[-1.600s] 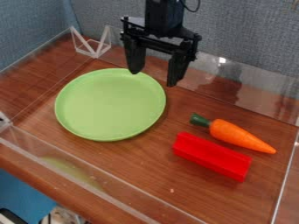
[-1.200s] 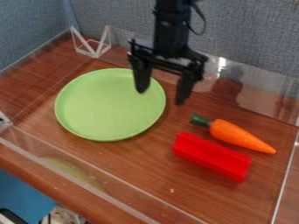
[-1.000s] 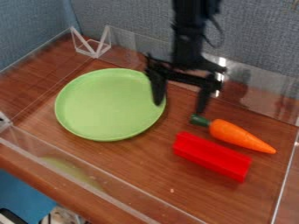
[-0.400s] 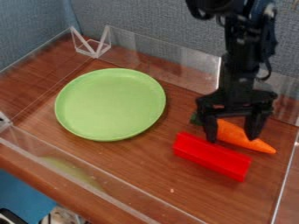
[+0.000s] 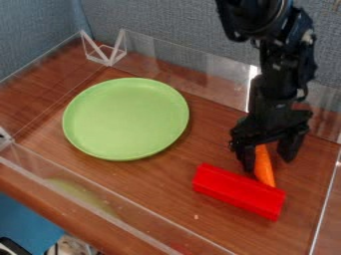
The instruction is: Put the carrot on the left side
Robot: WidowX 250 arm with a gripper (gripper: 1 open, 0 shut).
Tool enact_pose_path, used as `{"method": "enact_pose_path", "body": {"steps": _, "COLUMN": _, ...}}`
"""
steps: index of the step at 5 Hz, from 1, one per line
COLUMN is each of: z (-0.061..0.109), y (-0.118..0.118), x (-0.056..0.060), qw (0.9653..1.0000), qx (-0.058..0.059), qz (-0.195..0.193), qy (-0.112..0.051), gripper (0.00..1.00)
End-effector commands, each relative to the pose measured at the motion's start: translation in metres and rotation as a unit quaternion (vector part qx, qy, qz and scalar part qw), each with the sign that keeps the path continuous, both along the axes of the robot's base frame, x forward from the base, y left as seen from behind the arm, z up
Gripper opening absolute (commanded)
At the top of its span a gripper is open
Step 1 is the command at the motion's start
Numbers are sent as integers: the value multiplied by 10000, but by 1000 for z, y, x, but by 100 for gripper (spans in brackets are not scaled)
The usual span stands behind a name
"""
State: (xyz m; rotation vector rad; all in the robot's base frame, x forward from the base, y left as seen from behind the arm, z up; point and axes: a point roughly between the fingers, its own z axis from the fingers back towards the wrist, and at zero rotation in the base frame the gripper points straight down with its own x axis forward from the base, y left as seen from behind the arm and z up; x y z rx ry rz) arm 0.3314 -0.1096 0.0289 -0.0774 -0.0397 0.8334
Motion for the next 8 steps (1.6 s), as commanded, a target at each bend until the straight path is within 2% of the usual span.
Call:
{"method": "enact_pose_path", "body": {"steps": 1, "z": 10, "y": -5, "x": 9, "qw": 9995, "qx": -9, "qz": 48, "qy": -311, "gripper": 100}}
{"method": "enact_pose_path", "body": {"steps": 2, "z": 7, "y": -5, "x": 13, "qw": 9993, "qx": 39, "qz": 140, "qy": -346, "gripper": 0}}
{"method": "enact_pose_path", "body": {"steps": 5, "z": 1, "y": -2, "x": 32, "qw": 9964, "qx": 71, "qz": 678, "qy": -513, "gripper": 0}}
{"method": "enact_pose_path", "body": {"steps": 8, "z": -5, "y": 4, "x": 43, "qw": 9907, "qx": 152, "qz": 1208, "qy": -602, "gripper": 0}}
